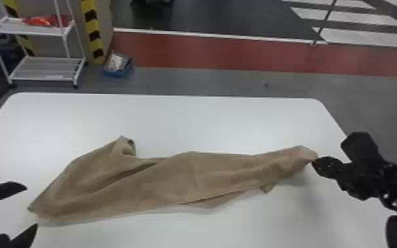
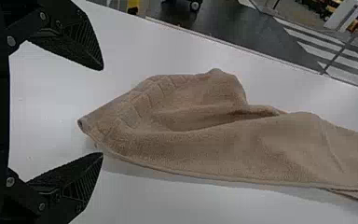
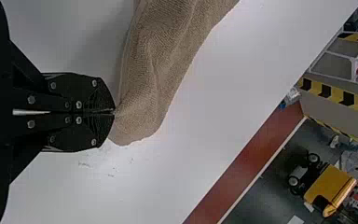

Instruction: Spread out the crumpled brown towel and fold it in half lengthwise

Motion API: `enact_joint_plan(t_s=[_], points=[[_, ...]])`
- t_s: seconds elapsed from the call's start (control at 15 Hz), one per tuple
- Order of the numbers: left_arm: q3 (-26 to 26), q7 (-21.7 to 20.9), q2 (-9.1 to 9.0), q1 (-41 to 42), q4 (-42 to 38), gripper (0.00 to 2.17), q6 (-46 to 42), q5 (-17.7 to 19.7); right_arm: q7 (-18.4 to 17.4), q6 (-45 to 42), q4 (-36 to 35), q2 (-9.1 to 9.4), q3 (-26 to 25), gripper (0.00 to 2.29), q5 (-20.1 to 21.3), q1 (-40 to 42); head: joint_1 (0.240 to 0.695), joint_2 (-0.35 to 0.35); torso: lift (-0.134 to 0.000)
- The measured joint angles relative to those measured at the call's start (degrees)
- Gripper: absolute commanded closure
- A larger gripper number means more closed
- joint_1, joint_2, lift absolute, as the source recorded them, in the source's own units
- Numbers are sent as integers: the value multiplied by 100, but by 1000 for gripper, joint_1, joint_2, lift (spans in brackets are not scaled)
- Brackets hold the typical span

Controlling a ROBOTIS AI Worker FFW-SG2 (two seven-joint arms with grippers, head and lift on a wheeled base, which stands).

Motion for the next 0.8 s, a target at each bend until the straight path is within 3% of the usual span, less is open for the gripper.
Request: enact_joint_plan(t_s=[0.33, 0.73, 0.8], points=[[-548, 208, 33, -421, 415, 316, 8, -817, 0, 49, -22, 48, -2, 1312, 9, -8, 695, -155, -123], [-588, 174, 111, -502, 582, 373, -3, -906, 0, 65, -46, 81, -50, 1312, 0, 1, 695, -148, -123], [-587, 171, 127, -501, 590, 481, -3, -915, 0, 68, -46, 84, -51, 1312, 0, 1, 695, -148, -123]])
